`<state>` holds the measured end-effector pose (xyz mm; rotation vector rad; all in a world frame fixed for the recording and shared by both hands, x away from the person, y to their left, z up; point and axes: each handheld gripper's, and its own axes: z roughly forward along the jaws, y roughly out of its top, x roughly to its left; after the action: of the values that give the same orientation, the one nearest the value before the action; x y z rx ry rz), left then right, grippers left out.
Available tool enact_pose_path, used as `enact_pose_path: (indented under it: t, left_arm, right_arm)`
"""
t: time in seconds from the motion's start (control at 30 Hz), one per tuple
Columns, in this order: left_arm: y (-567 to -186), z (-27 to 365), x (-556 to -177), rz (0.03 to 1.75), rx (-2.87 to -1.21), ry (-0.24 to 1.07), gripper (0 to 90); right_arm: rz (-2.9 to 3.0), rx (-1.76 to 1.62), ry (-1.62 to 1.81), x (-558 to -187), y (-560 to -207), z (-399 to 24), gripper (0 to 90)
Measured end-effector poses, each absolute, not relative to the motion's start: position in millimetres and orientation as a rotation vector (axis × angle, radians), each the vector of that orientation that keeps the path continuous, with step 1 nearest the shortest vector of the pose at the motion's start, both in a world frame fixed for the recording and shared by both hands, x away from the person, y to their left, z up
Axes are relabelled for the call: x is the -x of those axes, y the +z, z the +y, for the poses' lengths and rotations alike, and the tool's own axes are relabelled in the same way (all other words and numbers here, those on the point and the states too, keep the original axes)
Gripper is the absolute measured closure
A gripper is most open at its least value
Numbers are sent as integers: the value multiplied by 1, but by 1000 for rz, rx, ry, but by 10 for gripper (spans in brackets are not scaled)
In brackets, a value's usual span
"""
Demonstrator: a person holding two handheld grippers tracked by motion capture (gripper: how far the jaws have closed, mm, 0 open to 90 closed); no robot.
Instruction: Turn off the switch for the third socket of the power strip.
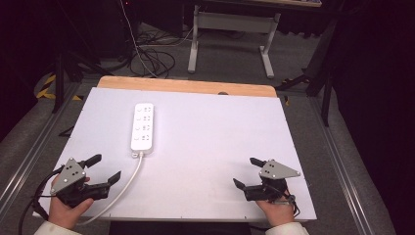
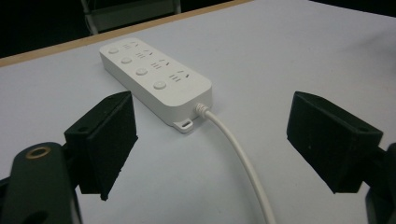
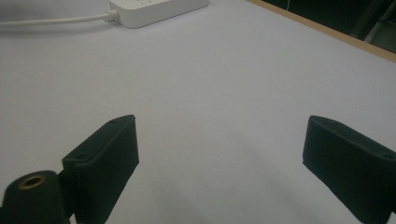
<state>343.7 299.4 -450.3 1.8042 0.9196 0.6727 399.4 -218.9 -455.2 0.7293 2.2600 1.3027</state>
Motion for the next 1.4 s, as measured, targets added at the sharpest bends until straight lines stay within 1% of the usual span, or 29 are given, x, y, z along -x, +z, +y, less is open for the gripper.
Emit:
enact_pose_path:
  t: [0.33,0.73,0.83,0.9,1.07,1.23,1.4]
  left_arm:
    - [-449,298,-343,903,-1812,685,154]
    - [-438,294,-351,931,-1844,636,163]
    - [-432,293,-359,932,-1888,635,185]
    - [-428,292,-362,925,-1905,649,219]
    - [-419,292,-369,919,-1897,636,288]
    - [-409,289,-379,916,-1919,616,283]
    - [-406,289,-389,921,-1934,604,296]
  right_arm:
    - [2261,-728,1298,-400,-456,-219,109]
    - [2270,-728,1290,-400,-456,-217,109]
    - [2272,-725,1290,-400,-456,-217,109]
    - [2277,-722,1287,-400,-456,-217,109]
    - [2278,-722,1288,-401,-456,-217,109]
    - [2278,-718,1292,-400,-456,-217,109]
    - [2282,-712,1291,-401,-457,-216,109]
